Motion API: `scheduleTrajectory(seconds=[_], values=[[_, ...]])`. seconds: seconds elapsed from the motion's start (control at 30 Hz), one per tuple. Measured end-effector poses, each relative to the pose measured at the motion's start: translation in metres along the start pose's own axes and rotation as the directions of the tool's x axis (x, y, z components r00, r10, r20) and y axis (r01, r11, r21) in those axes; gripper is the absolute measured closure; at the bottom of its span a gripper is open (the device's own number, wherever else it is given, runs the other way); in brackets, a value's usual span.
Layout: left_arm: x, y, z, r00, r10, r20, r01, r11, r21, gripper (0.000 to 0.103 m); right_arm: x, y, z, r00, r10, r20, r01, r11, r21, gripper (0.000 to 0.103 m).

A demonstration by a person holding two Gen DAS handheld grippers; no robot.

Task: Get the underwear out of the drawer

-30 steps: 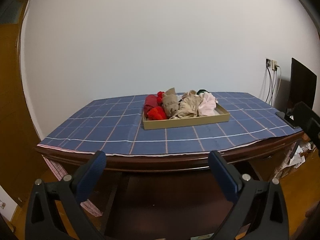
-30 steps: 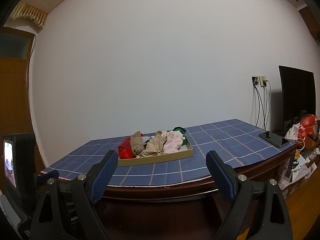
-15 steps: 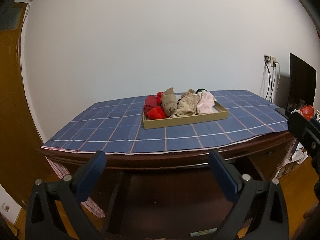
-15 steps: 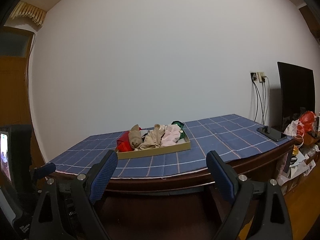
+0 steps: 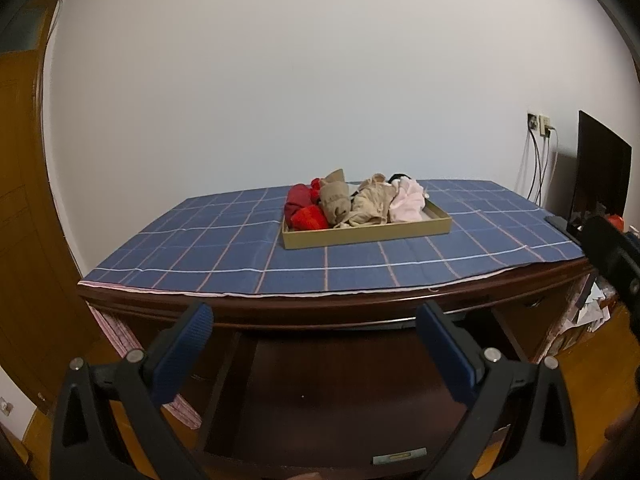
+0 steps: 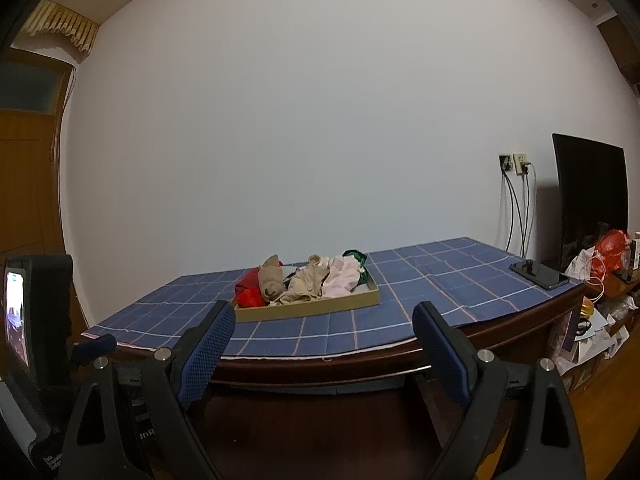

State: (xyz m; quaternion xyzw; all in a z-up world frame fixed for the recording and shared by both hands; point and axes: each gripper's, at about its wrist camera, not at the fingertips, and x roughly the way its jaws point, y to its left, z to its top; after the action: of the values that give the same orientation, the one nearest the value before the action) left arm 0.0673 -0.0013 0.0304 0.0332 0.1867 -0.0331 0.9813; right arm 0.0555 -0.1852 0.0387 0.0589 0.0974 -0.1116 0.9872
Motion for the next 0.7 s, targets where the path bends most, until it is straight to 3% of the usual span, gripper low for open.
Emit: scheduleTrajectory(seconds=[0.7], values=[[-0.0094, 0.0, 0.0029, 0.999, 0.025, 0.034, -0.025, 1.0, 0.013, 0.0, -0.0031, 0.0002, 0.0008, 1.0, -0.001, 0.009, 0.001, 1.0, 0.005, 0.011]])
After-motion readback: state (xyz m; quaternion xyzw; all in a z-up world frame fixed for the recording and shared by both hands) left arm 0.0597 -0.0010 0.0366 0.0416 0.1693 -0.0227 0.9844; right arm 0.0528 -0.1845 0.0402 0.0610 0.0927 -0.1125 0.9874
